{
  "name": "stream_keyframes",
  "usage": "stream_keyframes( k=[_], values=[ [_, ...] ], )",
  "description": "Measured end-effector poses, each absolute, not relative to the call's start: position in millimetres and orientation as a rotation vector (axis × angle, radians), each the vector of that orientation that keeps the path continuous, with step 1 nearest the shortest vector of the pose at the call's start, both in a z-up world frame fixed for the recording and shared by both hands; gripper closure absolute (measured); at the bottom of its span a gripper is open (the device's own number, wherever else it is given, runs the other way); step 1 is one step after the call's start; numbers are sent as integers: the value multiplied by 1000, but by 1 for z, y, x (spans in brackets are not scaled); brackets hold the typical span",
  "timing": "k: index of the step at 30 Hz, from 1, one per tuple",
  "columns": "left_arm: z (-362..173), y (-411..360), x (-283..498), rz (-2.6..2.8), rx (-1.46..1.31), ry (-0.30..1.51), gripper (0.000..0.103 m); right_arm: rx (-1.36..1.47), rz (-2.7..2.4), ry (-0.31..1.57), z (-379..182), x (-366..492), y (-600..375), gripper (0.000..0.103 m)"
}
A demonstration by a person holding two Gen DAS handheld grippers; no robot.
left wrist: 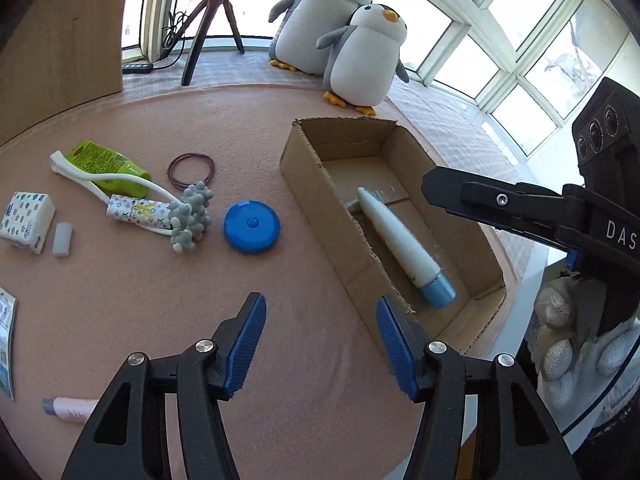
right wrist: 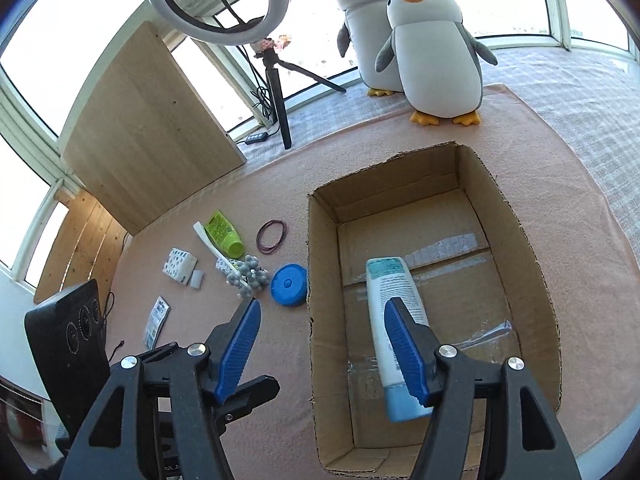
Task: Organize objects
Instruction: 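Lower the lotion tube into the cardboard box and open the right gripper, then grasp the small white translucent cap with the right gripper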
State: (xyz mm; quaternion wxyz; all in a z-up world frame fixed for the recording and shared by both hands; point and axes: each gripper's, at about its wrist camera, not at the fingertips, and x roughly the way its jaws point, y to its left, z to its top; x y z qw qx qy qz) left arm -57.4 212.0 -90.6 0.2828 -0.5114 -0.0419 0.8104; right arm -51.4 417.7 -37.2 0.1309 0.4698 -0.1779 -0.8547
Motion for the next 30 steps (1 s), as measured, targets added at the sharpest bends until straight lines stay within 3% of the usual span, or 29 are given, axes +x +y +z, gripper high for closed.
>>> stream_keyframes(
  k=[13,22,25,27,30],
  values=[
    [-126,56,-46,2382,-1550,-174,42,1423,-2266,-348,-45,-91,302,42],
    [-137,14,-32,2400,-1585,-231,42,1467,-2177,-246,-56,-134,224,42],
    [-137,8,-30,2401,-1588,-248,42,1513,-2144,-206,-68,-148,198,48],
    [-138,4,-29,2396,-1596,-263,42,1553,-2121,-192,-78,-157,183,57],
    [-140,-2,-27,2393,-1598,-281,42,1622,-2105,-187,-97,-170,166,61]
  ],
)
